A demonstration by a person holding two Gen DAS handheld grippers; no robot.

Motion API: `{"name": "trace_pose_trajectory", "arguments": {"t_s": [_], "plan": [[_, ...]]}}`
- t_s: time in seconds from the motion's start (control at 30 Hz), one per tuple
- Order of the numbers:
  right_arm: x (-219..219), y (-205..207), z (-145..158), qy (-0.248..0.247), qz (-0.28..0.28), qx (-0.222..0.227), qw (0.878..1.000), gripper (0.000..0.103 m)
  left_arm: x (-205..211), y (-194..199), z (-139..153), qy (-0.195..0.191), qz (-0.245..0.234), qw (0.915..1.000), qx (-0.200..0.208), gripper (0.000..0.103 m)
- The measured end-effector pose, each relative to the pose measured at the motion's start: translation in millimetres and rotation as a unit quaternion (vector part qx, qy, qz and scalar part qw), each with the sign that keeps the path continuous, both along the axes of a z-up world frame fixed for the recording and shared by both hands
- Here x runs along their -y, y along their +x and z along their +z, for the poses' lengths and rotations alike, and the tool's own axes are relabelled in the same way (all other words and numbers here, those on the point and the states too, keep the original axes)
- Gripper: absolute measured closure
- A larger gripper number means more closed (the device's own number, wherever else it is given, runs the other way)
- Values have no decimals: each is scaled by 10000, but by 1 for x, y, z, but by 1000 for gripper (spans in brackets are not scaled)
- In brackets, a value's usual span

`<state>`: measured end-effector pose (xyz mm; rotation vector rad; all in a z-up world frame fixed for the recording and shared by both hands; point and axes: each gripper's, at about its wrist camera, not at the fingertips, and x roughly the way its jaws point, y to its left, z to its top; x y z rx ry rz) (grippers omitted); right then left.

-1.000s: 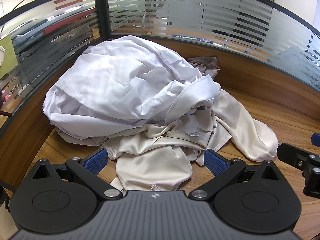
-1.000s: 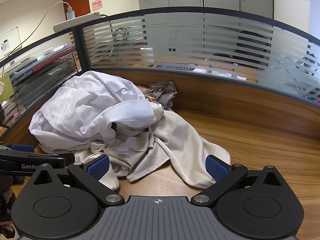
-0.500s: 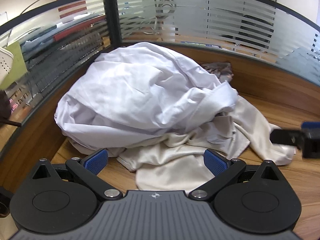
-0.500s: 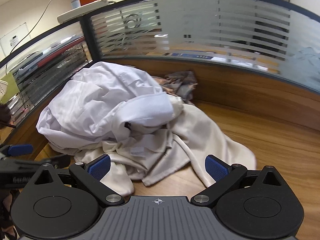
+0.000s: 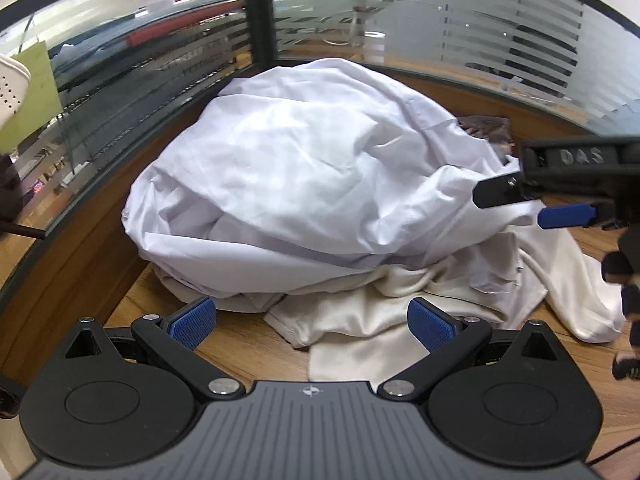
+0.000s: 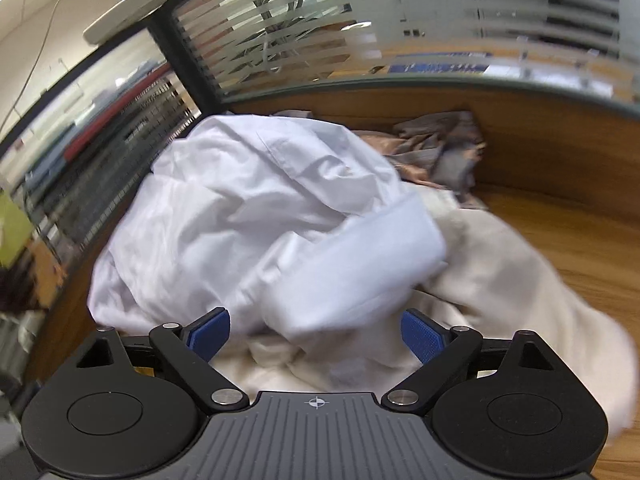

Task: Fold clothes
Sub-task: 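Grasp the white shirt with the right gripper and lift it off the heap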

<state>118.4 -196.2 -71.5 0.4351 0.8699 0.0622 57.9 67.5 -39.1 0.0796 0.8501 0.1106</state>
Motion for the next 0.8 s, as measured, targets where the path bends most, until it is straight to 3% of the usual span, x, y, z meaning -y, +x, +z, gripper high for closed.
{"name": "trace_pose_trajectory", "arguments": {"t_s": [0.13, 0.4, 0.5, 0.8], "plan": [[-5, 20, -4, -118, -48, -9, 9999, 18, -9, 6, -1, 70, 61, 10000, 36, 0], [7, 27, -4, -307, -79, 144, 9994, 76, -25, 13, -4, 138, 251, 9996, 36, 0], [17, 14, 1, -215, -160, 384, 9989, 83, -28, 12, -4, 168, 309, 9994, 30, 0], [77, -64, 46, -586, -783, 1007, 9901, 84, -24, 4, -7, 132, 285, 9995, 29, 1]]}}
